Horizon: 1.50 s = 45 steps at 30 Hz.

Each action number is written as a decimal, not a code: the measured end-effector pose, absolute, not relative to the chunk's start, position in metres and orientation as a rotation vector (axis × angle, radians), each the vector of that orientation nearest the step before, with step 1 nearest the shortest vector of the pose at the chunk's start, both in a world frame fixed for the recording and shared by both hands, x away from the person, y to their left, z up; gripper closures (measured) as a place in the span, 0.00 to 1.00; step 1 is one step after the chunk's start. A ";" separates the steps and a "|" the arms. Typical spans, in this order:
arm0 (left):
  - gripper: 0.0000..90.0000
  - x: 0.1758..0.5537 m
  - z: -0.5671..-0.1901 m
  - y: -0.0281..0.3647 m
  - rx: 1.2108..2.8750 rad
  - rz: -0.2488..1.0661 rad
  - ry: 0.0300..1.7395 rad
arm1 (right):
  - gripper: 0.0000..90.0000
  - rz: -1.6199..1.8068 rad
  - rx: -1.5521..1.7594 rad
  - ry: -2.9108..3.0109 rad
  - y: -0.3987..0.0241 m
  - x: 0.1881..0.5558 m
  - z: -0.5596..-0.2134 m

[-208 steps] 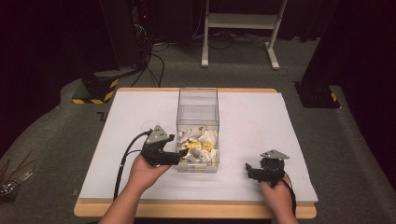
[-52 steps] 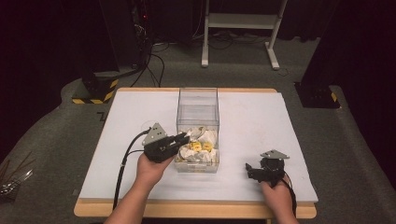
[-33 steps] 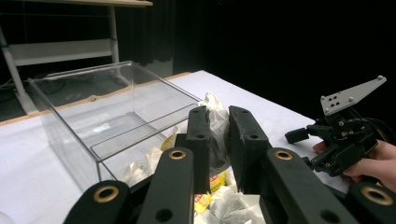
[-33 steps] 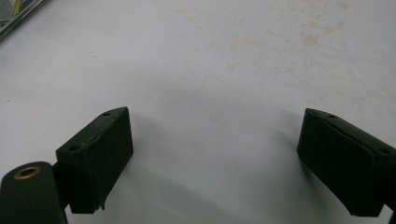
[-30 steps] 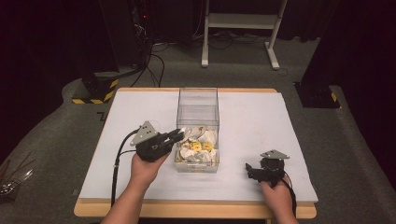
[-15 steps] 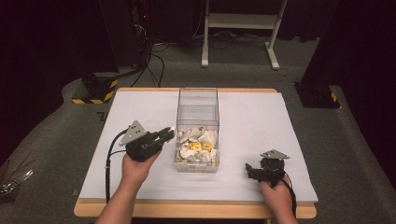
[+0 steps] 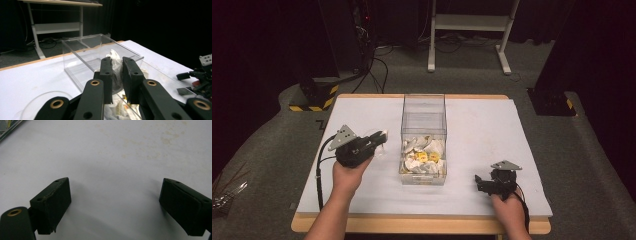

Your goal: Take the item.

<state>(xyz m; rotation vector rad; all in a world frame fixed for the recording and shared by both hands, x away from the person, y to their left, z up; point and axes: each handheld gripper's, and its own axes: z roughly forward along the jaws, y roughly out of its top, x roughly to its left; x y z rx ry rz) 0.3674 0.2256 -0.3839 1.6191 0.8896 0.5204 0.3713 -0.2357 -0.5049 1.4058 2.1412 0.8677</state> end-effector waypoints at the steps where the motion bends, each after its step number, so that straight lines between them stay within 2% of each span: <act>1: 0.88 0.369 -0.384 0.228 1.618 0.524 0.894 | 0.11 0.868 1.406 2.141 -0.236 0.371 -0.505; 21: 0.88 0.401 -0.403 0.258 1.593 0.526 1.001 | 0.11 0.868 1.409 2.141 -0.236 0.371 -0.505; 41: 0.87 0.415 -0.423 0.256 1.661 0.537 1.085 | 0.11 0.867 1.406 2.141 -0.236 0.371 -0.505; 45: 0.83 0.416 -0.424 0.255 1.681 0.542 1.089 | 0.11 0.867 1.406 2.141 -0.236 0.371 -0.505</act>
